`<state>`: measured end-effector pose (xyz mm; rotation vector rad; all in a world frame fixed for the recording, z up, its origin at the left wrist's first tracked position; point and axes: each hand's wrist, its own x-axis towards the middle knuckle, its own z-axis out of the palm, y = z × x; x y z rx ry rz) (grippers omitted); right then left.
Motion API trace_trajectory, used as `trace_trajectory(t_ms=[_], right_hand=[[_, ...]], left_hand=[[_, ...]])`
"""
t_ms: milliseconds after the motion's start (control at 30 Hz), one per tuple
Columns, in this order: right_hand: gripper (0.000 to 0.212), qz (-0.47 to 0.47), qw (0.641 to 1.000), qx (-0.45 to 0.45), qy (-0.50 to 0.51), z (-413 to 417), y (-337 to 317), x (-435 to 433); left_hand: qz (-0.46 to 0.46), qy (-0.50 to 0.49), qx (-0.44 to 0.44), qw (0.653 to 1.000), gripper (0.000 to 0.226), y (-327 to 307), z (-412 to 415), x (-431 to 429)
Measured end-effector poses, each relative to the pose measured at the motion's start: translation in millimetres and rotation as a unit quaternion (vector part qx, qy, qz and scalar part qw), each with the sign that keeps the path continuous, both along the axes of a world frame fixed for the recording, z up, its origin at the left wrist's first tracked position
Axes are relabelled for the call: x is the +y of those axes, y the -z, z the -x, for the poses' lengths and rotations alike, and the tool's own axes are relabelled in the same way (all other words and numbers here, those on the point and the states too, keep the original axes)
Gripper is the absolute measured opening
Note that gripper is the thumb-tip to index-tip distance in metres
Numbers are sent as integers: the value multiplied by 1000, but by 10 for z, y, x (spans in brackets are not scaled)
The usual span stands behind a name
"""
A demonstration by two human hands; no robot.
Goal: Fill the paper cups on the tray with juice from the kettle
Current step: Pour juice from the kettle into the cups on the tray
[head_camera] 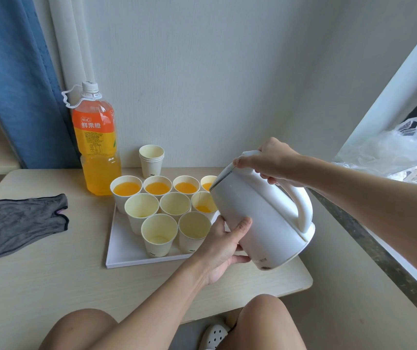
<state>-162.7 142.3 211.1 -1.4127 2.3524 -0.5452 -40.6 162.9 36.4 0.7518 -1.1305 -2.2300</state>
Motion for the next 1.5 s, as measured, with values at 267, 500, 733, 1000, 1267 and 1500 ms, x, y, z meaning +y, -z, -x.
trace_trajectory(t_ms=[267, 500, 733, 1000, 1267, 1500], right_hand=[[42, -1, 1000, 7, -3, 7, 1, -18], [43, -1, 1000, 10, -2, 8, 13, -30], [41, 1, 1000, 4, -4, -7, 11, -24], [41, -4, 1000, 7, -6, -41, -16, -26], [41, -9, 1000, 19, -5, -61, -22, -31], [42, -12, 1000, 26, -4, -69, -26, -36]], left_hand=[[-1, 2, 0, 1000, 46, -5, -2, -1], [4, 2, -3, 1000, 62, -12, -10, 2], [-1, 1, -6, 1000, 47, 2, -8, -4], [-7, -2, 1, 1000, 44, -3, -15, -13], [-10, -1, 6, 1000, 58, -27, -10, -3], [-9, 4, 14, 1000, 68, -17, -14, -1]])
